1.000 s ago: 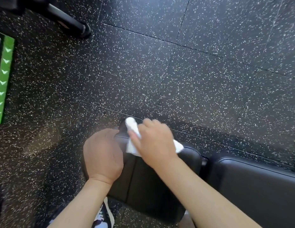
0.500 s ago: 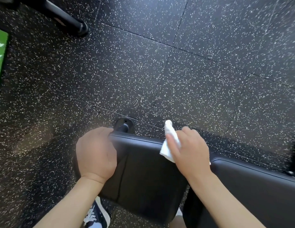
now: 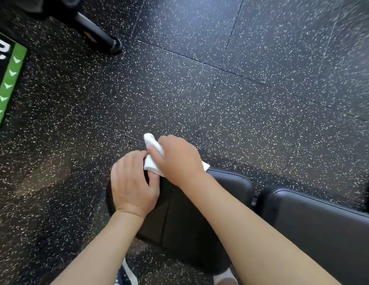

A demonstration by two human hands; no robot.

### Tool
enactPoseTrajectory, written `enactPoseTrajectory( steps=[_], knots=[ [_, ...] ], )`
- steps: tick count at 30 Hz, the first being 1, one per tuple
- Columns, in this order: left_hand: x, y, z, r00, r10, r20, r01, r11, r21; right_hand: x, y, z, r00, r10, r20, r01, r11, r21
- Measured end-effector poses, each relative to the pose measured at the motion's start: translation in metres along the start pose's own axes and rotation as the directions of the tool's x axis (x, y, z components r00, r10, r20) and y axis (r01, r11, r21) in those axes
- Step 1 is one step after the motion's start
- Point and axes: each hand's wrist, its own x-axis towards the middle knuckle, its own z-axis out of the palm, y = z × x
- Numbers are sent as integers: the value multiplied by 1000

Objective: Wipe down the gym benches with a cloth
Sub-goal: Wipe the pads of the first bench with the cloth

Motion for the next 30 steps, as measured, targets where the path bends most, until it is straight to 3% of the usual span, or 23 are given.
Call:
enactPoseTrajectory(
  steps=[3, 6, 10, 13, 18, 21, 23, 26, 28, 30],
  knots=[
    [-1, 5, -3, 997, -43, 68, 39, 997, 60, -25, 29, -13, 999, -32, -39, 28, 993, -112],
    [-16, 2, -9, 964, -248, 99, 235, 964, 126, -41, 55, -25, 996, 82, -25, -85, 982, -167],
    [-64, -21, -18, 917, -379, 121, 383, 924, -7, -40, 44, -20, 991, 114, -70, -127, 965, -231],
    [-80, -29, -18, 913, -385, 136, 403, 903, -148, -25, 13, -3, 994, 46, -102, -72, 961, -267],
    [-98, -35, -25, 865, -458, 204, 500, 818, -284, 5, -59, 30, 976, -199, -88, 157, 924, -349],
    [-115, -43, -26, 822, -486, 296, 569, 729, -382, 11, -95, 51, 900, -434, 44, 411, 809, -419],
    [-128, -45, -25, 792, -486, 370, 607, 692, -391, 5, -116, 67, 793, -569, 217, 597, 654, -464],
    [-141, -41, -22, 746, -491, 449, 655, 663, -362, -13, -131, 89, 622, -657, 425, 774, 436, -459],
    [-145, -37, -21, 726, -503, 468, 677, 639, -365, -14, -128, 88, 544, -713, 443, 828, 370, -421],
    [-145, -34, -22, 730, -499, 467, 678, 610, -410, -2, -116, 75, 540, -757, 367, 826, 395, -401]
  ],
)
